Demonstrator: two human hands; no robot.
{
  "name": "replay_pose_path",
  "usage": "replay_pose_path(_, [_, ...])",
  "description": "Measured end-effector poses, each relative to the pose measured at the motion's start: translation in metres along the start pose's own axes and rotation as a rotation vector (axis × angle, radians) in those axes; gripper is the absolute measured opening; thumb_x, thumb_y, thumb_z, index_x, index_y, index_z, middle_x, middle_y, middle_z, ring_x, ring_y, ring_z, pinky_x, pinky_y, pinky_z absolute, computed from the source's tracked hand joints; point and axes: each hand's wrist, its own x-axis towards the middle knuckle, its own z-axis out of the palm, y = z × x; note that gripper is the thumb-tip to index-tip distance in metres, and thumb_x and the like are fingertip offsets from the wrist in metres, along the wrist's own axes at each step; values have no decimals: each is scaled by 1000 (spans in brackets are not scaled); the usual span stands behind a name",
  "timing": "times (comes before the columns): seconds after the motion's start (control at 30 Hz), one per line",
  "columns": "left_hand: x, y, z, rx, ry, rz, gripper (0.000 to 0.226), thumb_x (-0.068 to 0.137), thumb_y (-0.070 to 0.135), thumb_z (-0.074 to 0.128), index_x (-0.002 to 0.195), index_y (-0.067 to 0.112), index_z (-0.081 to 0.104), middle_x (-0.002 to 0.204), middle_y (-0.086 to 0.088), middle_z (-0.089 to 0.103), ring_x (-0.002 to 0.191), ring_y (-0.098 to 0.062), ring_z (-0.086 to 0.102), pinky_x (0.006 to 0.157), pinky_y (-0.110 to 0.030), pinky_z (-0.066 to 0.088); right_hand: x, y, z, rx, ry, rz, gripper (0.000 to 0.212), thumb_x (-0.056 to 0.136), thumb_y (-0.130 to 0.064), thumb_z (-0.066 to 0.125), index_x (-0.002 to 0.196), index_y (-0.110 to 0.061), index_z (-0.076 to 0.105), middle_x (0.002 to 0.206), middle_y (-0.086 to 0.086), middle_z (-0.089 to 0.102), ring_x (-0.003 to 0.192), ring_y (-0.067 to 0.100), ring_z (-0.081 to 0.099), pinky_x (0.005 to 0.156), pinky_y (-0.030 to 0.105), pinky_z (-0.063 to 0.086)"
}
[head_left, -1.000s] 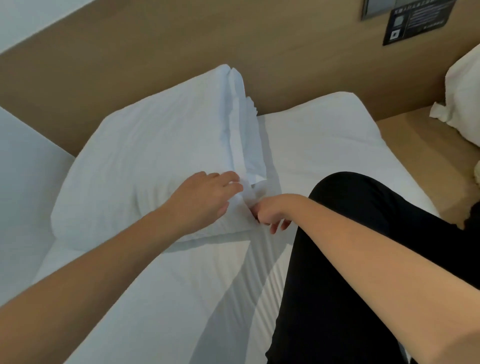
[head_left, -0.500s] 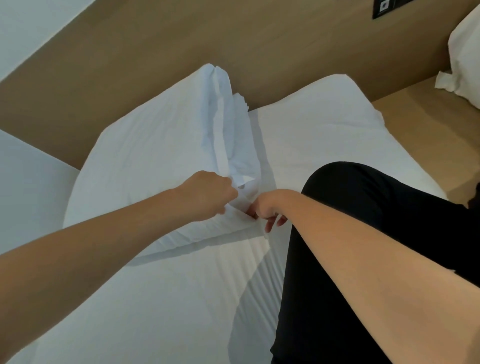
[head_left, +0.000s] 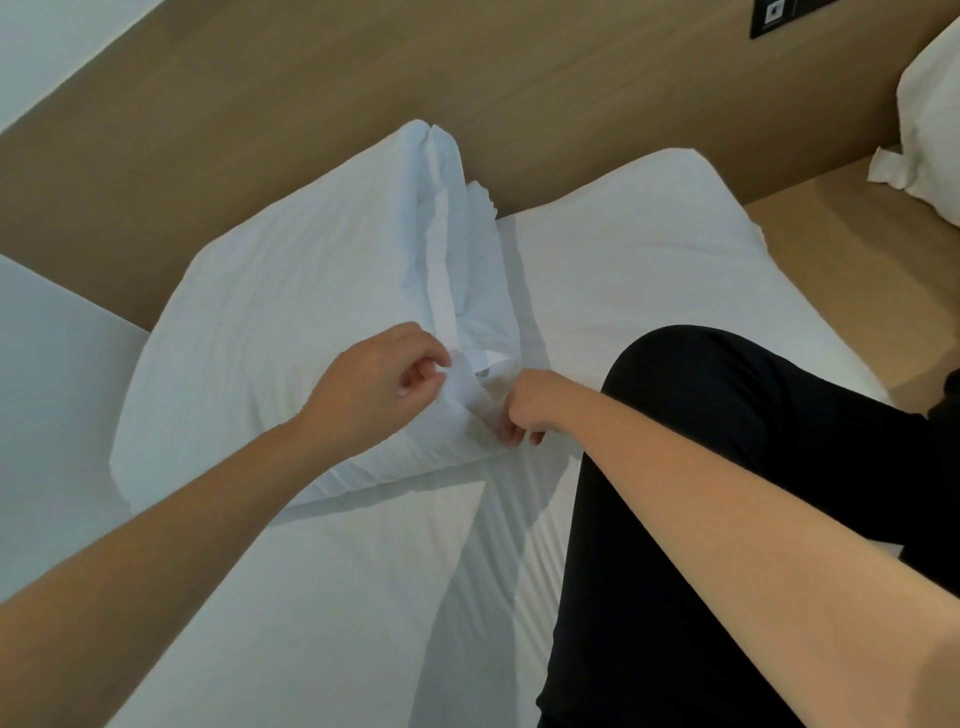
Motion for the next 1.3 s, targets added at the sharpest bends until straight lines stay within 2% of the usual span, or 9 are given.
replay_pose_path(0.07, [-24, -16, 8, 20, 227, -114, 28, 92, 30, 49, 115, 20, 61, 116, 6, 56, 102, -10, 56, 88, -34, 52, -1, -1, 3, -13, 246, -83, 31, 83, -4, 46, 88, -18, 73, 97, -2, 72, 85, 19, 65, 82, 35, 55])
replay_pose_path(0.17, [-64, -42, 30, 20, 442, -458, 51, 98, 36, 37, 145, 18, 37, 155, -1, 27, 143, -17, 24, 115, -35, 24, -14, -8, 5, 59, 635, -317, 27, 85, -4, 39, 82, -18, 61, 92, -5, 65, 84, 18, 58, 76, 39, 51])
replay_pose_path(0.3, [-91, -68, 65, -143, 664, -990, 59, 104, 36, 27, 155, 13, 10, 162, -12, -3, 149, -28, -3, 120, -44, 4, -14, -29, 7, 0, 972, -663, 24, 87, -9, 47, 107, -13, 60, 113, 2, 57, 101, 22, 52, 85, 40, 45])
replay_pose_path(0.4, [-73, -75, 72, -338, 754, -1296, 60, 105, 36, 21, 155, 5, 6, 160, -21, -4, 148, -37, -1, 118, -48, 6, -4, -55, 8, -230, 931, -758, 47, 93, -27, 41, 140, -19, 47, 152, 6, 37, 141, 26, 29, 111, 46, 26])
replay_pose_path(0.5, [-34, -75, 71, -508, 814, -1461, 63, 105, 43, 21, 155, 11, 4, 161, -17, -4, 149, -33, -1, 116, -53, 7, 8, -73, 12, -545, 744, -722, 54, 102, -39, 33, 154, -27, 24, 164, 0, 7, 151, 22, -4, 119, 51, 3])
replay_pose_path(0.73, [-60, -106, 103, -520, 997, -1255, 57, 107, 30, 22, 155, 7, 3, 162, -13, -6, 150, -25, -4, 117, -45, -1, 17, -83, 11, -781, 710, -596, 53, 102, -46, 28, 152, -29, 27, 162, 1, 17, 150, 25, 5, 117, 59, -2])
replay_pose_path(0.93, [-99, -159, 109, -902, 1353, -1462, 60, 107, 33, 24, 154, 6, 0, 161, -18, -6, 149, -25, 5, 119, -35, 9, 40, -135, 3, -1011, 570, -538, 61, 100, -57, 17, 156, -33, 6, 165, 2, -1, 150, 33, -3, 115, 63, -4])
replay_pose_path(1.1, [-70, -168, 89, -963, 1259, -1587, 67, 104, 43, 25, 155, 11, -5, 162, -12, -3, 149, -28, 5, 117, -43, 10, 73, -174, 13, -1056, 475, -513, 64, 98, -62, 15, 155, -36, 0, 164, -1, -6, 150, 32, -7, 115, 64, -2])
replay_pose_path(1.3, [-124, -188, 133, -855, 1132, -1221, 77, 98, 34, 39, 153, 9, -10, 161, -11, -14, 150, -21, -5, 122, -43, 4, 87, -180, 26, -1134, 480, -544, 71, 95, -66, 14, 154, -36, -11, 163, -2, -15, 150, 30, -10, 115, 63, -2])
